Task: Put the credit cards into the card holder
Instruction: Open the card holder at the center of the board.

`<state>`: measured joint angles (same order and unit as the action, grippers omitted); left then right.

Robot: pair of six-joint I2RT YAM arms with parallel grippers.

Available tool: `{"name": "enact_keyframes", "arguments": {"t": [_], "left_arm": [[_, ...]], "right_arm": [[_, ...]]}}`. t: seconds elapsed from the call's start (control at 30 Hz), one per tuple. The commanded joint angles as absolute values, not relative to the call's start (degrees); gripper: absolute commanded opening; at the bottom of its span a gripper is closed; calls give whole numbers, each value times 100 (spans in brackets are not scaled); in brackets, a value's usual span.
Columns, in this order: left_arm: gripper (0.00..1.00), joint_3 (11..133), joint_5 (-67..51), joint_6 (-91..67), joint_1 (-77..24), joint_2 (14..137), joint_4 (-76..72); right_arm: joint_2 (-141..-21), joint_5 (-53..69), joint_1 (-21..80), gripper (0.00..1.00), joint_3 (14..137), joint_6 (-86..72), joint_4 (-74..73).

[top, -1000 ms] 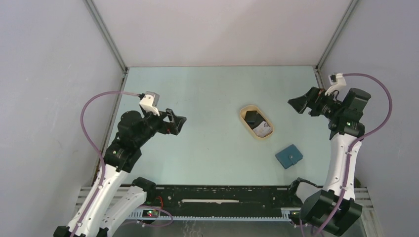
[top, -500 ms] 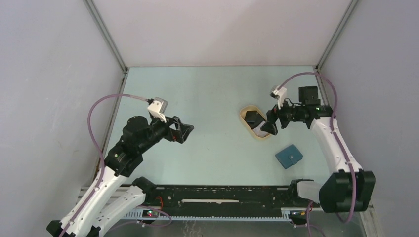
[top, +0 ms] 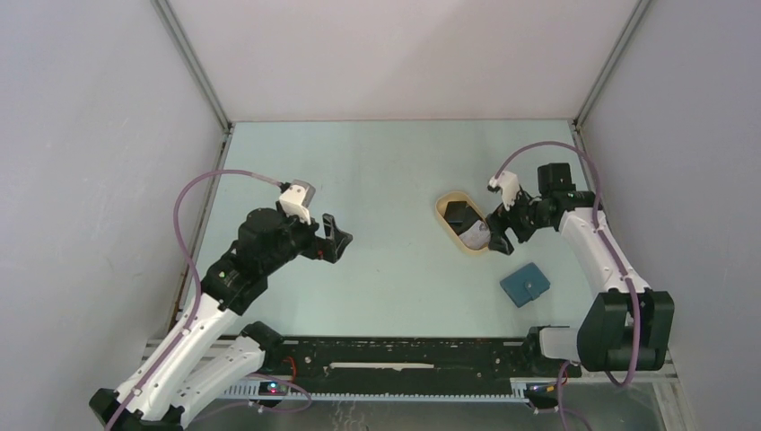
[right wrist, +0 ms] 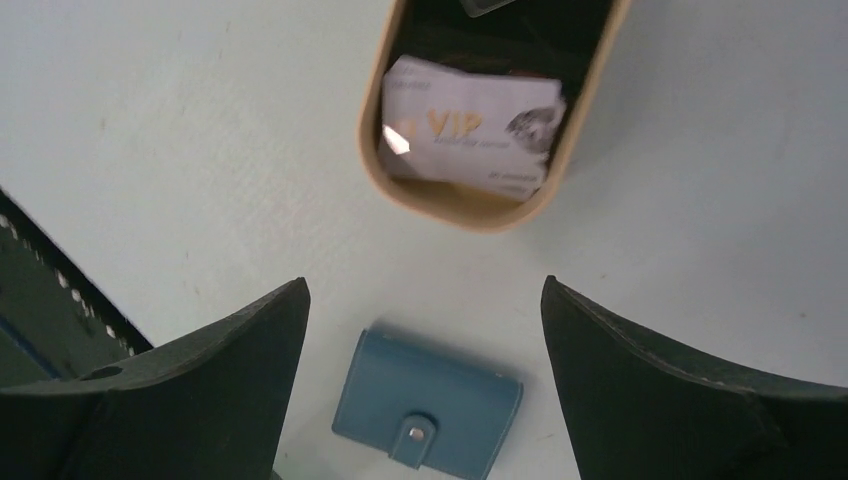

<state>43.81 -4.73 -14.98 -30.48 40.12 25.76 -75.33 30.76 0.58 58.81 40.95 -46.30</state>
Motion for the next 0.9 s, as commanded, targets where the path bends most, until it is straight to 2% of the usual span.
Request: {"name": "enact_keyframes", "arguments": {"t": [0.0,0.07,0.17,0.27,0.63,0.87], "left_arm": [[100,4302,-562,-1396,-3033,4064,2472],[100,4296,-628,-1414,-3032,4091,2464],[100,4306,-757,-1445,-3003,4123,2437],[100,4304,-862,-1480,-2950,4130,2419],[100,4289,-966,-1511,-2910,4064,2399],[100,4293,-1031,-1521,-2892,4080,2404]], "right_arm": [[-7014,3262,99,97,5373,5696,-5532],[-6655,3185,-60,99,5008,6514,-5582],[-6300,3676,-904,100,4701,8398,-5980],[-6822,3574,-1338,100,4898,9999,-6634],[-8392,2853,-832,92,5205,9905,-6226],[-9057,2279,-660,76,5203,9835,-6147]]}}
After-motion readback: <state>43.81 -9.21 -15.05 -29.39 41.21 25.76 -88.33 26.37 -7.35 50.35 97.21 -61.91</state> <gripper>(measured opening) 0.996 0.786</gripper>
